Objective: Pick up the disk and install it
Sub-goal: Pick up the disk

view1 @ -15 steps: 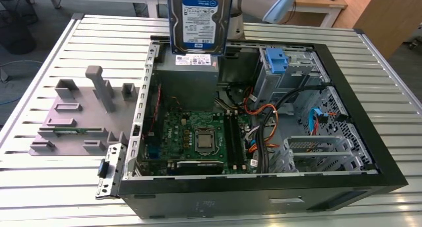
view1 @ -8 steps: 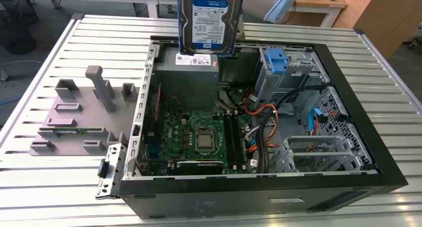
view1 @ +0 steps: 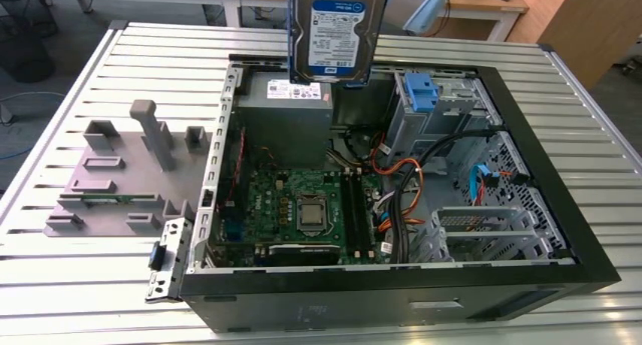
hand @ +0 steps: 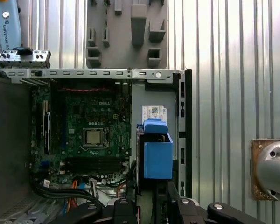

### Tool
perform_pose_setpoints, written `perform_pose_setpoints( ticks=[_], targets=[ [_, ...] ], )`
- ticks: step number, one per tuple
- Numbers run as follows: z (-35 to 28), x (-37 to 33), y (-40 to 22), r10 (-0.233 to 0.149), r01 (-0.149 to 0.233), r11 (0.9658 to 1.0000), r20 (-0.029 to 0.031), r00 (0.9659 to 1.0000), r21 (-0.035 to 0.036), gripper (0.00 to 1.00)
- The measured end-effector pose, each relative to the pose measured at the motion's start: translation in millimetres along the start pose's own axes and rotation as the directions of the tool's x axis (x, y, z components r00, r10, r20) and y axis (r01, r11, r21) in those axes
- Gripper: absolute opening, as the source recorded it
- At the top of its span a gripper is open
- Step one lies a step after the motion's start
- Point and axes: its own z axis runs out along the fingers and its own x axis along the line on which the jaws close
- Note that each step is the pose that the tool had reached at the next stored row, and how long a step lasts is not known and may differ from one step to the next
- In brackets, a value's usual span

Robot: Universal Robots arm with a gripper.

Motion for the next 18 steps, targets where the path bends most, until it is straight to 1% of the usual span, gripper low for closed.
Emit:
perform_pose_setpoints(
  ticks=[11,13,18],
  targets=[
    [-0.6,-0.4,-25.2,0.000,0.000,1.0000,0.0000,1.0000,0.0000,0.35],
    [-0.7,-0.4,-27.3,0.000,0.000,1.0000,0.0000,1.0000,0.0000,0.35],
    [-0.7,-0.5,-28.4,0.000,0.000,1.0000,0.0001,1.0000,0.0000,0.35]
  ],
)
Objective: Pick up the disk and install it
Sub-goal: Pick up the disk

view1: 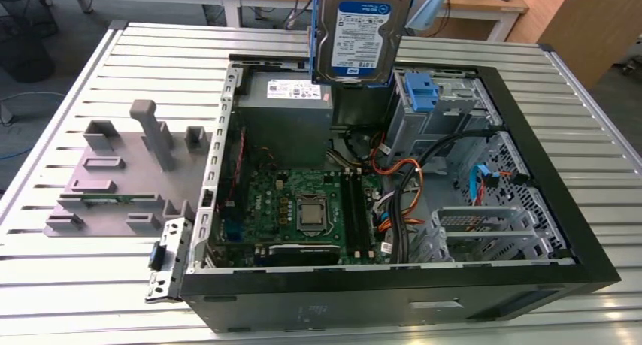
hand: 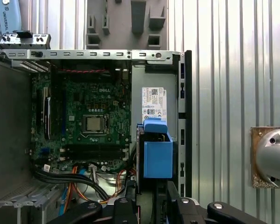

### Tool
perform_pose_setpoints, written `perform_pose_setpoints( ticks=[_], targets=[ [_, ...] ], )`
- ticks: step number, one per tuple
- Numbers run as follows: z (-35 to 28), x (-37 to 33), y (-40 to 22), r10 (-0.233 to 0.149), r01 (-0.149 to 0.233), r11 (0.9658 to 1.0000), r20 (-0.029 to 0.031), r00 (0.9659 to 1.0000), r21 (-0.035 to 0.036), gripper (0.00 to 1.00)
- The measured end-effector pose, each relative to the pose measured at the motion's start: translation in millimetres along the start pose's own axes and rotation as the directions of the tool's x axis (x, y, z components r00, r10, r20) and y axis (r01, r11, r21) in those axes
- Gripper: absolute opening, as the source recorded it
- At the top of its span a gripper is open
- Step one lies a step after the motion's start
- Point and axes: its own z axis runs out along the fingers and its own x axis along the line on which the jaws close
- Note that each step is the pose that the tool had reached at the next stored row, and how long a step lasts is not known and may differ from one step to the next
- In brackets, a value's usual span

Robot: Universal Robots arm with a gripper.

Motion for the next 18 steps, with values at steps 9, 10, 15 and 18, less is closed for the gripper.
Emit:
perform_pose_setpoints(
  ticks=[9,10,15,18],
  targets=[
    [-0.1,3.3,-0.1,0.000,0.000,1.0000,0.0000,1.0000,0.0000,0.35],
    [-0.1,4.2,-0.2,0.000,0.000,1.0000,0.0000,1.0000,0.0001,0.35],
    [-0.3,9.2,-0.3,0.000,0.000,1.0000,0.0000,1.0000,0.0000,0.35],
    [-0.3,12.5,-0.4,0.000,0.000,1.0000,0.0000,1.0000,0.0000,0.35]
  ],
)
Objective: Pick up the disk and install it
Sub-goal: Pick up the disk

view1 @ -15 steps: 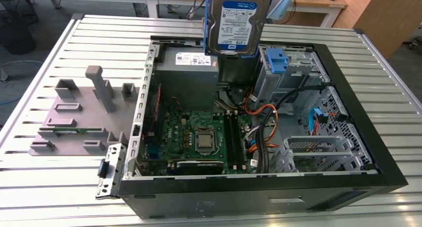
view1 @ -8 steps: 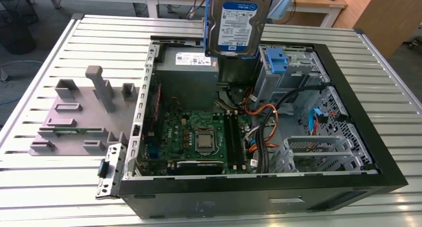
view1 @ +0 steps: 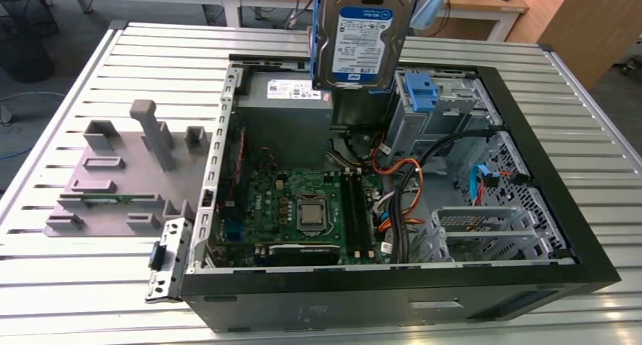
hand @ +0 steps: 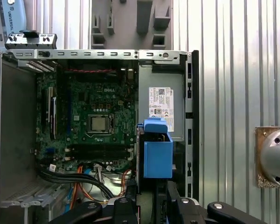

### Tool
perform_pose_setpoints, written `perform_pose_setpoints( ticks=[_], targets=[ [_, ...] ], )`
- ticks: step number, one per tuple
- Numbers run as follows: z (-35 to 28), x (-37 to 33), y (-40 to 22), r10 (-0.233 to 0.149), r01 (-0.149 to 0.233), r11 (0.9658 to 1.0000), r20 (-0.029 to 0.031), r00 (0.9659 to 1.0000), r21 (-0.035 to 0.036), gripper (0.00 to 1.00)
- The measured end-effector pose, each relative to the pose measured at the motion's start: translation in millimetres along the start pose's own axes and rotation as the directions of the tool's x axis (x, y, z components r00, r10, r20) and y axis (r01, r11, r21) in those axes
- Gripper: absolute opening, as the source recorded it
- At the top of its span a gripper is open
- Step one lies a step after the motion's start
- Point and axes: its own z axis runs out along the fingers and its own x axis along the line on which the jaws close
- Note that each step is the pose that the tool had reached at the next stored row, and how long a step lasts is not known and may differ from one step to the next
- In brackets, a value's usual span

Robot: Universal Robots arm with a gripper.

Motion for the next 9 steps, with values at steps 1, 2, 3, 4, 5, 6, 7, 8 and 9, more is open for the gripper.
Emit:
perform_pose_setpoints(
  ticks=[1,2,3,4,5,6,7,8,9],
  targets=[
    [0.0,1.1,0.0,0.000,0.000,1.0000,0.0000,1.0000,0.0000,0.35],
    [-0.1,2.2,-0.1,0.000,0.000,1.0000,0.0000,1.0000,0.0000,0.35],
    [-0.1,3.4,-0.1,0.000,0.000,1.0000,0.0001,1.0000,0.0000,0.35],
    [-0.1,4.6,-0.1,0.000,0.000,1.0000,0.0000,1.0000,0.0000,0.35],
    [-0.1,5.8,-0.2,0.000,0.000,1.0000,0.0001,1.0000,0.0000,0.35],
    [-0.1,7.0,-0.2,0.000,0.000,1.0000,0.0001,1.0000,0.0001,0.35],
    [-0.2,8.2,-0.2,0.000,0.000,1.0000,0.0001,1.0000,0.0000,0.35],
    [-0.3,9.4,-0.3,0.000,0.000,1.0000,-0.0001,1.0000,0.0000,0.35],
    [-0.3,10.6,-0.3,0.000,0.000,1.0000,0.0000,1.0000,0.0000,0.35]
  ],
)
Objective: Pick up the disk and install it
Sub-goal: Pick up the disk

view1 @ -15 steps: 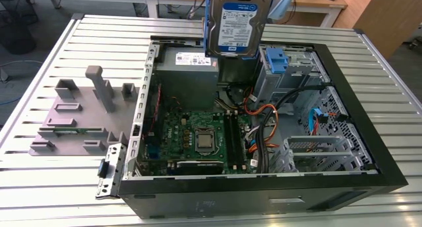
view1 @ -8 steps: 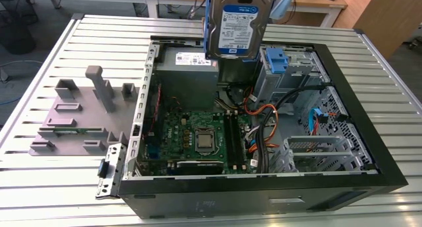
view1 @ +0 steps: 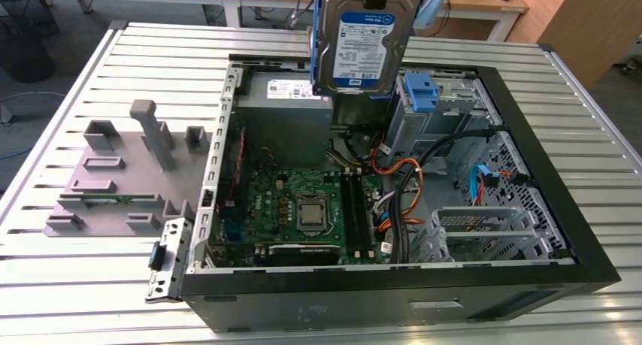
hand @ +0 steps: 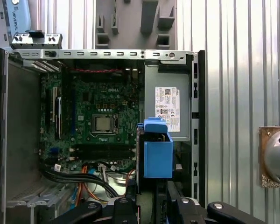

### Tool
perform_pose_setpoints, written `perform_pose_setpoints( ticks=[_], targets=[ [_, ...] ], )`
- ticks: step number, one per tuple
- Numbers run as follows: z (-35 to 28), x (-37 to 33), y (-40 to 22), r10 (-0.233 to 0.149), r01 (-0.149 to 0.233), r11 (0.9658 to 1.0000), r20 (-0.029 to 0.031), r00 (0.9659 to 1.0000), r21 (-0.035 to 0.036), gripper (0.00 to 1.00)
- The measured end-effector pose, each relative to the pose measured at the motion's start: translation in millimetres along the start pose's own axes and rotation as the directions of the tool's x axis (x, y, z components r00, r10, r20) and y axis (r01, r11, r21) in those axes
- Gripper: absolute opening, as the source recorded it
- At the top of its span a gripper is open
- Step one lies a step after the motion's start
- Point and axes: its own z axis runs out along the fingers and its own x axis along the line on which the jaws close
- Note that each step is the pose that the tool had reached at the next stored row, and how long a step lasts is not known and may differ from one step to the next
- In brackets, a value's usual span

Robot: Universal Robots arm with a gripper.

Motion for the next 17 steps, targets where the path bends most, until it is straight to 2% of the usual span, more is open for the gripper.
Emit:
perform_pose_setpoints(
  ticks=[17],
  targets=[
    [-0.5,20.0,-0.4,0.000,0.000,1.0000,0.0000,1.0000,0.0000,0.35]
  ],
)
